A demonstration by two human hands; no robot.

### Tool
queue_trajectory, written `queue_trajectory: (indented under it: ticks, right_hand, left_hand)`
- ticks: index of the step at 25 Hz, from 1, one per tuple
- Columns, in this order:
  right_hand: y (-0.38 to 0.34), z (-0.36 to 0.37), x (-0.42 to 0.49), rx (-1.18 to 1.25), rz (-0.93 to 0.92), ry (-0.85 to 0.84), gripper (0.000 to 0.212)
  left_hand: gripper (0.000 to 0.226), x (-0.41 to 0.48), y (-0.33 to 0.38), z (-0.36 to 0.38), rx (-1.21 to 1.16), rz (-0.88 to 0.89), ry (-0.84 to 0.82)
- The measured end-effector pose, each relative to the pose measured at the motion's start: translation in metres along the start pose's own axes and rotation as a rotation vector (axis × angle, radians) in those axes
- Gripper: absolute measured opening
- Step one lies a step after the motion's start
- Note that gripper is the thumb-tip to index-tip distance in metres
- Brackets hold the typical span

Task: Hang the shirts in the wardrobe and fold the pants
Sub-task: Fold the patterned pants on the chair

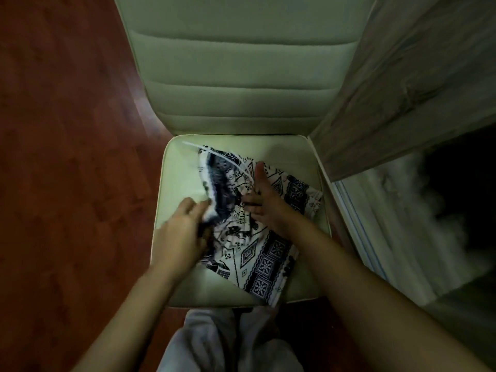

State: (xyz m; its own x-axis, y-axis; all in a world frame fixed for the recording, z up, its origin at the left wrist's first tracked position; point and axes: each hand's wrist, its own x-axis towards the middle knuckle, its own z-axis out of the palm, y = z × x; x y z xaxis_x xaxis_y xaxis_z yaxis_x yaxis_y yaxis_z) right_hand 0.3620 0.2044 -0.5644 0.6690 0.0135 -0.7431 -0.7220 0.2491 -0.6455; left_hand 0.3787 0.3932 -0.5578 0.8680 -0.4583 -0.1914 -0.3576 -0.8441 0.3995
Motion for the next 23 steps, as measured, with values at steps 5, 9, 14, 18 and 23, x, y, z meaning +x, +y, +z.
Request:
queue_trajectory:
  ticks: [5, 9, 14, 18, 23]
  right_hand:
    - [0.006, -0.029, -0.007, 0.102, -0.119, 0.251, 0.114]
    - [0.04, -0.071, -0.01, 0.23, -0.171, 0.464, 0.059]
    - [0.06, -0.094, -0.02, -0.116, -0.142, 0.563, 0.046]
    - [0.07, -0.099, -0.039, -0.134, -0.139, 0.653, 0.047]
    - [0.098, -0.092, -0.054, -0.271, -0.093, 0.524, 0.064]
  left_hand:
    - [0.041, -0.045, 0.083, 0.051, 0.28, 0.36, 0.134]
    - [0.045, -0.072, 0.106, 0.119, 0.356, 0.284, -0.147]
    - [0.045, -0.094, 0.085, 0.157, 0.337, 0.324, -0.105]
    - [0.062, -0.069, 0.031, 0.152, 0.418, 0.552, 0.042]
    - [0.076, -0.008, -0.033, 0.093, 0.181, 0.73, -0.141]
